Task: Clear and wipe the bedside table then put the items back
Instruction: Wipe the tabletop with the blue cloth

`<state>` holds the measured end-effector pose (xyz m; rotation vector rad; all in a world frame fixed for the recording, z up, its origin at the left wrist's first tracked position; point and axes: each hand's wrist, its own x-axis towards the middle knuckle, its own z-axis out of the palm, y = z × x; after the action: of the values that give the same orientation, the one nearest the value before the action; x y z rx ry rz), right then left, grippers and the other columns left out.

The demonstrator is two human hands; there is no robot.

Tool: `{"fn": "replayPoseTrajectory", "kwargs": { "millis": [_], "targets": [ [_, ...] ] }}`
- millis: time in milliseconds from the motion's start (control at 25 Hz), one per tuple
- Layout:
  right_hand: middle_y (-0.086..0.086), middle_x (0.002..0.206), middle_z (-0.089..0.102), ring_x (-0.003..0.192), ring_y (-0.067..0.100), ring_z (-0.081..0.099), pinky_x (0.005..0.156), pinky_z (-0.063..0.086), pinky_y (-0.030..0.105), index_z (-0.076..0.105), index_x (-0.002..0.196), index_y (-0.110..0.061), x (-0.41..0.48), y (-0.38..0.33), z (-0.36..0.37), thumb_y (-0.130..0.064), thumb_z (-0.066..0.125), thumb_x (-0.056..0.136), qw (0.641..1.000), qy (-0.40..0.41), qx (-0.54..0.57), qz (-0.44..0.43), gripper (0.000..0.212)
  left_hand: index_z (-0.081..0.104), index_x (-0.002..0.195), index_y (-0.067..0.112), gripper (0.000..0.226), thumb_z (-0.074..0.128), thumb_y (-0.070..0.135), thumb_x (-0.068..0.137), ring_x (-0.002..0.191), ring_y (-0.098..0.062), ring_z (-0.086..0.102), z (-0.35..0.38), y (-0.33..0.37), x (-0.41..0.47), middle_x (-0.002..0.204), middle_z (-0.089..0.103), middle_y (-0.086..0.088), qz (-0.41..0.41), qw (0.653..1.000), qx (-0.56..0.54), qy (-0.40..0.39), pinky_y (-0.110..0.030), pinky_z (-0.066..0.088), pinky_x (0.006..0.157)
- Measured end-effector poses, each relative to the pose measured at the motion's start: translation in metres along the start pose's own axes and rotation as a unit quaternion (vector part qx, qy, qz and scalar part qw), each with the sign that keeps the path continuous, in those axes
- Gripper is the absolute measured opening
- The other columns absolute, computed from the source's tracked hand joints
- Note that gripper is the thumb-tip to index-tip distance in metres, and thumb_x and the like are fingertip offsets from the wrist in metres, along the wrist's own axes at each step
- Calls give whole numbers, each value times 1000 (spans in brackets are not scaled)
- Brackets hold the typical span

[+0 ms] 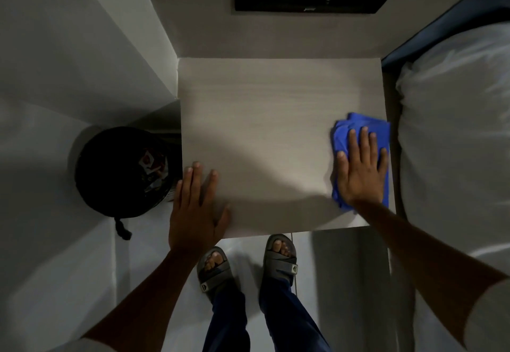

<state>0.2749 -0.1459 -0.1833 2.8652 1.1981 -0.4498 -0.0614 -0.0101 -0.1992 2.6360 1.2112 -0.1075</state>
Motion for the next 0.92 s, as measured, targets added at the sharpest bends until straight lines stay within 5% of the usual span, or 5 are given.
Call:
{"fn": "replayPoseTrajectory", "kwargs": {
  "millis": [280, 600, 920],
  "targets": [
    [7, 166, 6, 152, 27, 3, 120, 5, 56, 10, 157, -21, 127, -10, -29, -53, 11, 98, 992, 56, 49, 100, 67, 18, 154, 15, 77, 40, 53, 91, 151, -33, 8, -2, 4, 0, 162, 13, -20, 9, 1000, 5, 21, -45, 13, 123],
    [7, 166, 10, 152, 25, 5, 122, 1, 50, 14, 156, -18, 112, -146, -17, -45, 22, 103, 997, 30, 4, -75, 60, 26, 152, 13, 74, 47, 50, 91, 151, -33, 12, -5, 7, 0, 160, 19, -20, 2, 1000, -8, 24, -45, 15, 123],
    [2, 166, 7, 152, 22, 3, 122, 1, 49, 8, 157, -23, 108, -261, -3, -49, 13, 102, 949, -12, -57, -310, 61, 16, 154, 16, 78, 41, 54, 91, 152, -32, 7, -4, 5, 0, 162, 13, -19, -2, 1000, 2, 9, -41, 6, 124]
  ]
}}
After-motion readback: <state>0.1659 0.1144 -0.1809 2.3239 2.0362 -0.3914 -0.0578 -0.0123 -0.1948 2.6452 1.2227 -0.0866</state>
